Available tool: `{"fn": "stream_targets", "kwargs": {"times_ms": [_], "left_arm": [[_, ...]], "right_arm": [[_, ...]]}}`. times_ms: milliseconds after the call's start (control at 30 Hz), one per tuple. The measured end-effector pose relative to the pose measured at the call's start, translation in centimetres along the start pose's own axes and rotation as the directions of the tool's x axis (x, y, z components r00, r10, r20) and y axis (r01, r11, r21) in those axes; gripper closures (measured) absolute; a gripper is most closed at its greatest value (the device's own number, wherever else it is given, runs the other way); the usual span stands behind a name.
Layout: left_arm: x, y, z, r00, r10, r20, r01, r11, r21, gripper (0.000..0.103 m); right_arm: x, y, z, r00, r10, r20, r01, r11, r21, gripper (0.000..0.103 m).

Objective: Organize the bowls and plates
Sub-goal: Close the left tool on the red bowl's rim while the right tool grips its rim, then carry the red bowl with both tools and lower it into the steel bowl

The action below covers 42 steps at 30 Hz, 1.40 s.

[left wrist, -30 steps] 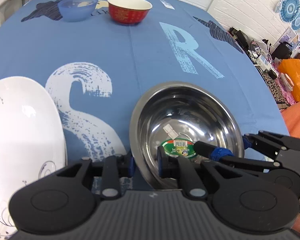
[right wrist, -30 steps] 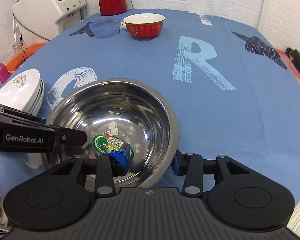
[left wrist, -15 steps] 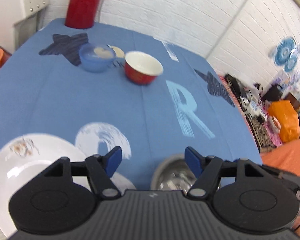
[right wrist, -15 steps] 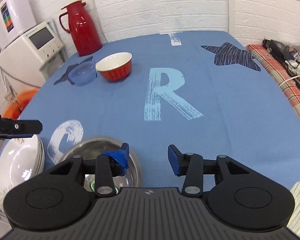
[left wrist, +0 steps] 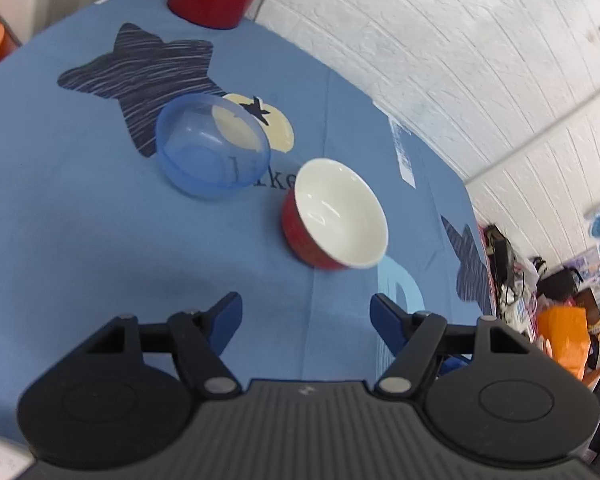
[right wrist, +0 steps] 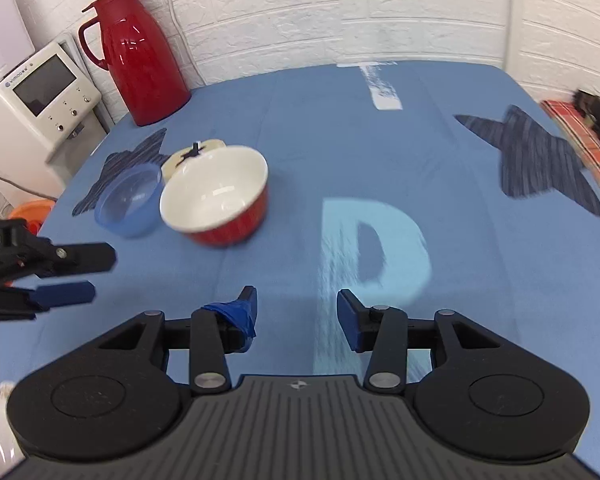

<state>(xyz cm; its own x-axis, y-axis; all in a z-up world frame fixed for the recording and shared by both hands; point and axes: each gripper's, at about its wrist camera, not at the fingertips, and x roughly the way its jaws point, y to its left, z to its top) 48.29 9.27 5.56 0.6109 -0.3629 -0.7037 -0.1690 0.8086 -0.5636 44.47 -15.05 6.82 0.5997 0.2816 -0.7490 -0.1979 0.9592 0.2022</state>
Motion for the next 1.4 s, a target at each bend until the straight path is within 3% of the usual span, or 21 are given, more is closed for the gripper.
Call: {"fn": "stream_targets", "kwargs": {"times_ms": [233,333,733,800,833,867,967,1067,1200,1400], "left_arm": [[4.4,-0.1,2.2,0.998,0.06,0.018,-0.059,0.998,-0.038,0.03],[5.3,0.6,2.5,0.995,0.089,0.041,-0.086,0.993,-0.081,0.03],[7.9,0.7,3.2,0.99,0.136,0.045,-0.133,0.988,-0.076,0.048],[8.2,0.5,3.3,0.989,0.139,0.045,-0.136,0.989,-0.054,0.053],[8.4,0.4,3.4,0.992,0.123,0.037,-0.122,0.992,-0.044,0.062],[8.6,0.2,3.5,0.993,0.113,0.026,-0.112,0.993,-0.031,0.077],[8.6,-0.5,3.5,0.992,0.121,0.014,-0.122,0.992,0.014,0.088],[8.1,-0.5,2.7,0.993,0.116,-0.011,-0.116,0.993,0.031,0.094],[6.3,-1.0,1.0,0.992,0.116,-0.047,-0.113,0.992,0.055,0.095],[0.8,-2.7,-2.9,0.993,0.086,-0.08,-0.079,0.993,0.09,0.095]], "right_arm": [[6.0,2.3,5.4,1.0,0.017,-0.003,-0.017,0.998,-0.056,0.074],[8.2,2.9,6.8,1.0,-0.012,-0.006,0.011,0.995,-0.1,0.073],[12.3,3.7,7.7,0.999,-0.02,-0.049,0.012,0.988,-0.154,0.07],[12.3,3.1,7.6,0.999,0.025,-0.037,-0.029,0.992,-0.124,0.075],[12.3,3.0,7.5,0.999,0.04,-0.031,-0.044,0.991,-0.127,0.078],[12.2,3.2,7.3,0.999,0.038,-0.028,-0.042,0.989,-0.143,0.083],[11.8,3.6,6.6,0.997,0.063,-0.04,-0.069,0.985,-0.159,0.092],[11.0,3.9,6.2,0.997,0.065,-0.051,-0.072,0.983,-0.167,0.091],[9.2,4.0,4.9,0.995,0.064,-0.075,-0.075,0.984,-0.162,0.091],[3.2,4.0,1.6,0.994,0.063,-0.094,-0.077,0.986,-0.149,0.09]]}}
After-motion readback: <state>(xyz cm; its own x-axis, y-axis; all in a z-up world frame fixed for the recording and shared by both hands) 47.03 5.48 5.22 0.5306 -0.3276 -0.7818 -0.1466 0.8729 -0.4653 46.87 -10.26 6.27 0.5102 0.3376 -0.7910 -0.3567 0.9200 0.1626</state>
